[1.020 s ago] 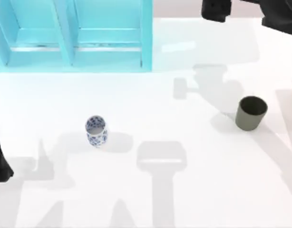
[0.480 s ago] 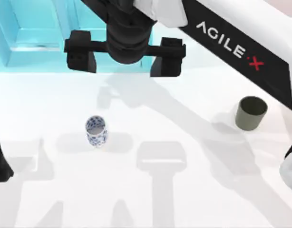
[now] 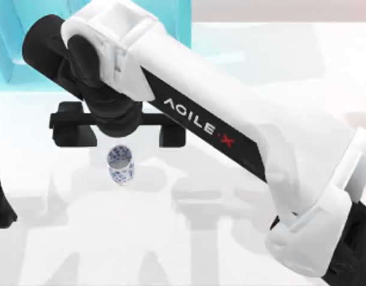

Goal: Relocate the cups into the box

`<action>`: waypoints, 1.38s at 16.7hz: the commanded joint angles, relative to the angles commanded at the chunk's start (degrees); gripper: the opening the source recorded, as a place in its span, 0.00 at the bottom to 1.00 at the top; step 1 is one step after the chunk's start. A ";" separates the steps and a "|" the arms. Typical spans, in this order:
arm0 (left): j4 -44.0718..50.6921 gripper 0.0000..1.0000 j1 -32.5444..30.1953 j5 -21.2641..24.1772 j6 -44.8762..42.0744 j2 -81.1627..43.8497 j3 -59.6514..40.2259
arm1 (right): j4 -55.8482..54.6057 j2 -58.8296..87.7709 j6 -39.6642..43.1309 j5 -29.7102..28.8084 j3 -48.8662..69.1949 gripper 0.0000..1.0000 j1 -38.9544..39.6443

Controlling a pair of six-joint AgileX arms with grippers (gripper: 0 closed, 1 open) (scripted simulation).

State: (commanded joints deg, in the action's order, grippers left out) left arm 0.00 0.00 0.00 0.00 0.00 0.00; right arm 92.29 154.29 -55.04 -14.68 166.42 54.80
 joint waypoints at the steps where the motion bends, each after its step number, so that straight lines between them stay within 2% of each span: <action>1: 0.00 1.00 0.00 0.00 0.00 0.00 0.00 | 0.00 0.00 0.00 0.00 0.00 1.00 0.00; 7: 0.00 1.00 0.00 0.00 0.00 0.00 0.00 | 0.00 1.00 0.20 0.05 0.78 1.00 -0.33; 16: 0.00 1.00 0.00 0.00 0.00 0.00 0.00 | 3.01 21.67 2.27 0.04 25.49 1.00 -2.27; 22: 0.00 1.00 0.00 0.00 0.00 0.00 0.00 | 3.39 24.78 2.66 0.06 28.70 1.00 -2.67; 23: 0.00 1.00 0.00 0.00 0.00 0.00 0.00 | 3.39 24.78 2.66 0.06 28.70 0.92 -2.67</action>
State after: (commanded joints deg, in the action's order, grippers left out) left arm 0.00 0.00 0.00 0.00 0.00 0.00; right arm 95.68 179.08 -52.38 -14.63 195.11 52.14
